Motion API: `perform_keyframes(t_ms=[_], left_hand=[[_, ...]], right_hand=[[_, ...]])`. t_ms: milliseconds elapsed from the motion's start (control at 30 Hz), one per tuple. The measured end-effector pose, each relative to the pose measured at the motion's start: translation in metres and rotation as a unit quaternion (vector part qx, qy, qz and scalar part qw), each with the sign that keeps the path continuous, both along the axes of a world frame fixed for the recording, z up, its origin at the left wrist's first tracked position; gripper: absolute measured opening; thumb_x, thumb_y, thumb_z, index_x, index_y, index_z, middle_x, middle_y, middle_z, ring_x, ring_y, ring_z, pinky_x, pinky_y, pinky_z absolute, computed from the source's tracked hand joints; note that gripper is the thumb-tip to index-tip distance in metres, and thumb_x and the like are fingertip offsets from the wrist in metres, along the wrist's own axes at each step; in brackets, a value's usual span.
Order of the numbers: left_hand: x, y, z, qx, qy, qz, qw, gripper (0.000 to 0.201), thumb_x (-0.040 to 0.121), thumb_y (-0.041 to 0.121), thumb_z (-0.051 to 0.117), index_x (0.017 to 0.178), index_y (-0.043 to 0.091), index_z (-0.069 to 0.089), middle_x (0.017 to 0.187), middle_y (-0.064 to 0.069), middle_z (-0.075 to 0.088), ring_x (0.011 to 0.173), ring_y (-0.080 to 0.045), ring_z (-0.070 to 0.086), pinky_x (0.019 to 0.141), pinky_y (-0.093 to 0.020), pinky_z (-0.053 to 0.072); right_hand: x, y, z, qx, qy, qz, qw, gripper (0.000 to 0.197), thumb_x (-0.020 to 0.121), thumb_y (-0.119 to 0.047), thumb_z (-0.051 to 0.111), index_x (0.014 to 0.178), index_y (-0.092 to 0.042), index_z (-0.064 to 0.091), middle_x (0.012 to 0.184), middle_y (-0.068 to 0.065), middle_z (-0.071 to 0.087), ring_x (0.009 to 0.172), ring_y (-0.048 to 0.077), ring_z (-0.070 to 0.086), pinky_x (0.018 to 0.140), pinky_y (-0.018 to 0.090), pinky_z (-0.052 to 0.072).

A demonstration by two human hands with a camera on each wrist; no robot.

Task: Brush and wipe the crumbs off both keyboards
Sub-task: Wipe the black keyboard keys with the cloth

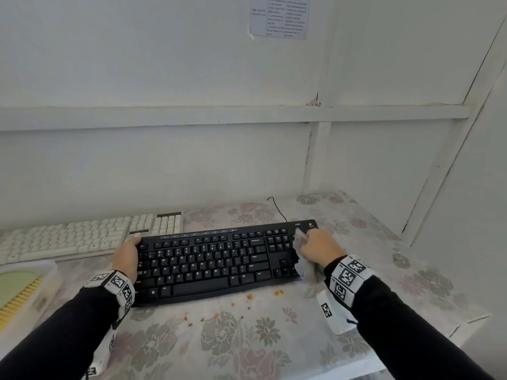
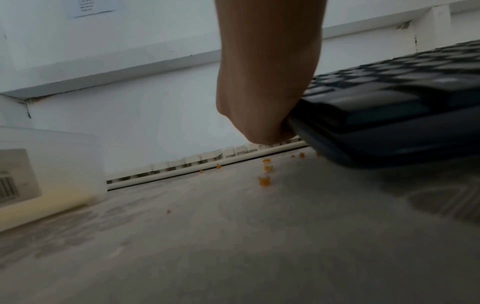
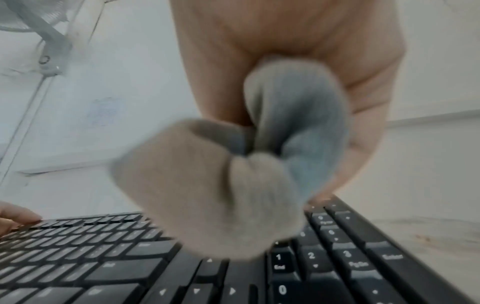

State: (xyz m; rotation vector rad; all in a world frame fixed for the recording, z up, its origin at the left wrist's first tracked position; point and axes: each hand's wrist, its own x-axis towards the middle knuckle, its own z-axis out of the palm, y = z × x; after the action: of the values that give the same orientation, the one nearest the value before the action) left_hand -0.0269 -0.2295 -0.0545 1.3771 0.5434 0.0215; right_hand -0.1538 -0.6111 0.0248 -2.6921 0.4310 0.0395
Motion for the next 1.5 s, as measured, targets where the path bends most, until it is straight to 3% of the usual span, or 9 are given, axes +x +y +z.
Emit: perform_keyframes(t_ms=[133, 333, 533, 667, 833, 933, 1133, 1333, 1500], left_hand=[[-0.002, -0.003, 0.002, 0.01, -0.009, -0.001, 1.0, 0.03, 0.086, 0.031, 0.05, 0.103, 0.01, 0.063, 0.107, -0.014, 0.062, 0.098, -0.029, 0.059, 0.089, -0.042, 0.047], [0.001, 0.0, -0.001, 0.017, -0.01, 0.002, 1.0, 0.027, 0.087, 0.032, 0.05, 0.095, 0.01, 0.064, 0.108, -0.015, 0.064, 0.102, -0.031, 0.061, 0.099, -0.05, 0.046], [-0.002, -0.003, 0.003, 0.027, -0.025, 0.011, 0.999, 0.025, 0.092, 0.027, 0.048, 0.102, 0.009, 0.062, 0.105, -0.013, 0.062, 0.1, -0.029, 0.059, 0.098, -0.046, 0.046], [-0.002, -0.003, 0.004, 0.031, -0.028, 0.012, 0.999, 0.029, 0.09, 0.028, 0.049, 0.106, 0.01, 0.064, 0.108, -0.014, 0.063, 0.104, -0.032, 0.06, 0.101, -0.049, 0.044], [-0.004, -0.001, 0.006, 0.028, -0.023, 0.006, 0.999, 0.028, 0.089, 0.029, 0.049, 0.101, 0.01, 0.066, 0.111, -0.016, 0.064, 0.103, -0.032, 0.061, 0.1, -0.052, 0.045], [-0.005, -0.002, 0.007, 0.037, -0.027, 0.016, 0.999, 0.029, 0.088, 0.028, 0.05, 0.101, 0.008, 0.066, 0.109, -0.017, 0.064, 0.104, -0.033, 0.06, 0.1, -0.051, 0.044], [-0.009, -0.007, 0.009, 0.036, -0.031, 0.017, 0.999, 0.025, 0.092, 0.027, 0.049, 0.076, 0.013, 0.062, 0.081, -0.01, 0.062, 0.085, -0.027, 0.058, 0.09, -0.045, 0.046], [-0.012, -0.007, 0.012, 0.019, -0.037, 0.012, 0.999, 0.024, 0.091, 0.027, 0.049, 0.078, 0.013, 0.063, 0.081, -0.009, 0.061, 0.074, -0.026, 0.057, 0.08, -0.04, 0.046], [-0.011, -0.002, 0.011, 0.021, -0.037, 0.0, 0.999, 0.023, 0.09, 0.029, 0.05, 0.085, 0.011, 0.064, 0.095, -0.013, 0.063, 0.092, -0.028, 0.059, 0.094, -0.047, 0.045]], right_hand=[[0.014, 0.013, 0.001, 0.022, -0.138, -0.009, 0.99, 0.014, 0.092, -0.019, 0.047, 0.093, -0.007, 0.053, 0.098, 0.01, 0.054, 0.084, 0.023, 0.052, 0.083, 0.035, 0.05], [0.017, 0.018, -0.006, -0.024, -0.06, 0.011, 0.998, 0.018, 0.091, -0.019, 0.046, 0.101, -0.005, 0.052, 0.114, 0.017, 0.056, 0.102, 0.03, 0.056, 0.082, 0.031, 0.044], [-0.003, 0.013, -0.018, -0.026, -0.004, 0.01, 1.0, 0.032, 0.091, -0.024, 0.045, 0.064, -0.013, 0.034, 0.075, 0.001, 0.046, 0.079, 0.022, 0.051, 0.067, 0.026, 0.041], [-0.007, 0.01, -0.024, -0.053, 0.048, 0.024, 0.997, 0.034, 0.091, -0.024, 0.045, 0.061, -0.015, 0.032, 0.066, -0.002, 0.037, 0.063, 0.014, 0.045, 0.048, 0.018, 0.033], [-0.014, 0.005, -0.007, -0.096, 0.126, 0.044, 0.986, 0.033, 0.091, -0.024, 0.044, 0.061, -0.013, 0.035, 0.063, 0.0, 0.039, 0.057, 0.009, 0.04, 0.045, 0.016, 0.028], [-0.009, -0.002, 0.0, -0.045, 0.067, 0.025, 0.996, 0.031, 0.088, -0.019, 0.047, 0.06, -0.012, 0.035, 0.063, 0.001, 0.04, 0.054, 0.01, 0.038, 0.045, 0.017, 0.028], [0.01, -0.01, 0.002, 0.018, -0.161, -0.014, 0.987, 0.012, 0.093, -0.021, 0.047, 0.09, -0.01, 0.051, 0.09, 0.008, 0.054, 0.077, 0.022, 0.051, 0.067, 0.028, 0.041], [0.021, -0.01, -0.007, -0.022, -0.089, 0.014, 0.996, 0.029, 0.092, -0.025, 0.053, 0.115, -0.008, 0.049, 0.112, 0.012, 0.049, 0.087, 0.024, 0.053, 0.077, 0.031, 0.045], [0.015, -0.009, -0.011, -0.085, -0.044, 0.007, 0.995, 0.029, 0.095, -0.018, 0.044, 0.069, -0.011, 0.035, 0.073, -0.001, 0.041, 0.079, 0.019, 0.042, 0.065, 0.025, 0.032]])
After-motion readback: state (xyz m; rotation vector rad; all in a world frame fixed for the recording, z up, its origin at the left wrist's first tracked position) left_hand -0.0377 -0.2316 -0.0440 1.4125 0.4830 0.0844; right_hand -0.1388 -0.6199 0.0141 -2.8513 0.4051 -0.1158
